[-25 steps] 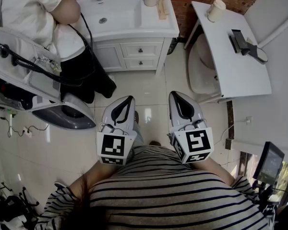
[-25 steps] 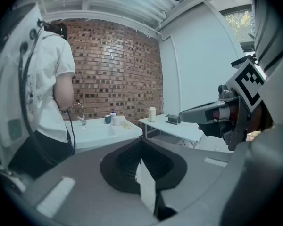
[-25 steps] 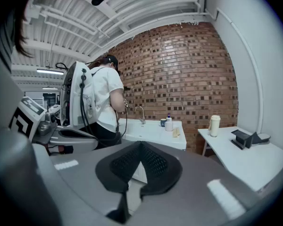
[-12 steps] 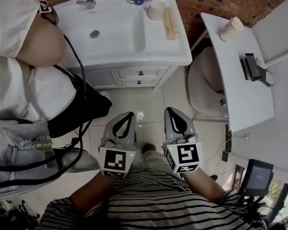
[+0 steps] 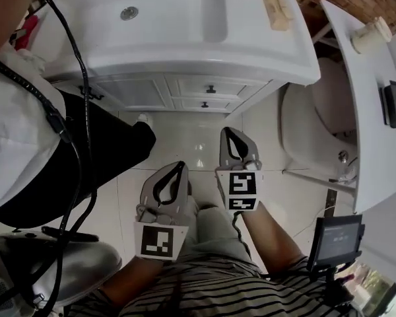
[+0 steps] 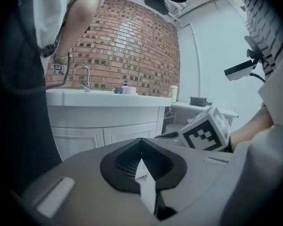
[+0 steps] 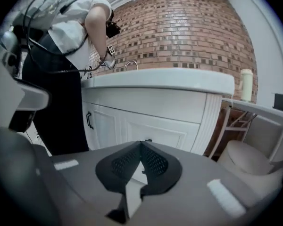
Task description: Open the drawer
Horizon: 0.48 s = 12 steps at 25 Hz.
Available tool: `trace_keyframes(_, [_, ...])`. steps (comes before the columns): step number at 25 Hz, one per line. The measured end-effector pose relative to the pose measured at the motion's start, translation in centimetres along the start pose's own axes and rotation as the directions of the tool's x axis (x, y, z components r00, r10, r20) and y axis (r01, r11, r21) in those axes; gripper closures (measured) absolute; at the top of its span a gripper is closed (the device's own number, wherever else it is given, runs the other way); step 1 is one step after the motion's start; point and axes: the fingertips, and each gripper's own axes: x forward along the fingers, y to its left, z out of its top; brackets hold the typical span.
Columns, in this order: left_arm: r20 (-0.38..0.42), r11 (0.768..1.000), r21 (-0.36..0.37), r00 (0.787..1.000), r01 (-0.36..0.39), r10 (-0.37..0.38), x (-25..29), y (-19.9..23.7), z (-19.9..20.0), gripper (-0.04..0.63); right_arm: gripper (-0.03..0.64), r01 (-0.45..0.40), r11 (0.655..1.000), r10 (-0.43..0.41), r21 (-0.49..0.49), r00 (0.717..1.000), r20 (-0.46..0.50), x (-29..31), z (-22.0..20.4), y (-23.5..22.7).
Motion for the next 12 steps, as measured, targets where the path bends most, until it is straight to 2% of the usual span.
trace_keyframes(3, [-0.011, 1.0, -0.021, 1.0, -0.019, 0.018, 0.3, 1.2, -2.9, 0.581, 0.608, 0.004, 1.0, -0.004, -0.004, 1.0, 0.023, 5.4, -1.5, -0.6])
trace_keyframes(4, [-0.025, 0.999, -0.025, 0.999, -0.033, 0.032, 0.1, 1.7, -3.8, 0.581, 0.502, 0.002, 1.0, -0.001, -0.019, 1.0, 0.03, 7.2, -1.7, -0.8])
trace_keyframes(5, [-0.043, 0.998, -0.032, 0.998, -0.051, 0.049, -0.1, 2.3, -4.7, 0.581, 0.457, 0.003, 0.999, -0.002, -0.039, 0.999, 0.032, 9.0, -1.8, -0.9])
trace_keyframes(9, [-0.093, 0.992, -0.073, 0.991, -0.107, 0.1, -1.2, 4.0, -6.9, 0.581, 0.457, 0.062, 0.991, -0.061, -0.116, 0.998, 0.008, 14.4, -2.4, -1.7])
trace_keyframes(12, [-0.108, 0.994, -0.073, 0.991, -0.082, 0.074, -1.6, 3.5, -7.4, 0.581, 0.457, 0.088, 0.986, -0.092, -0.14, 0.996, -0.02, 16.1, -3.2, -1.8])
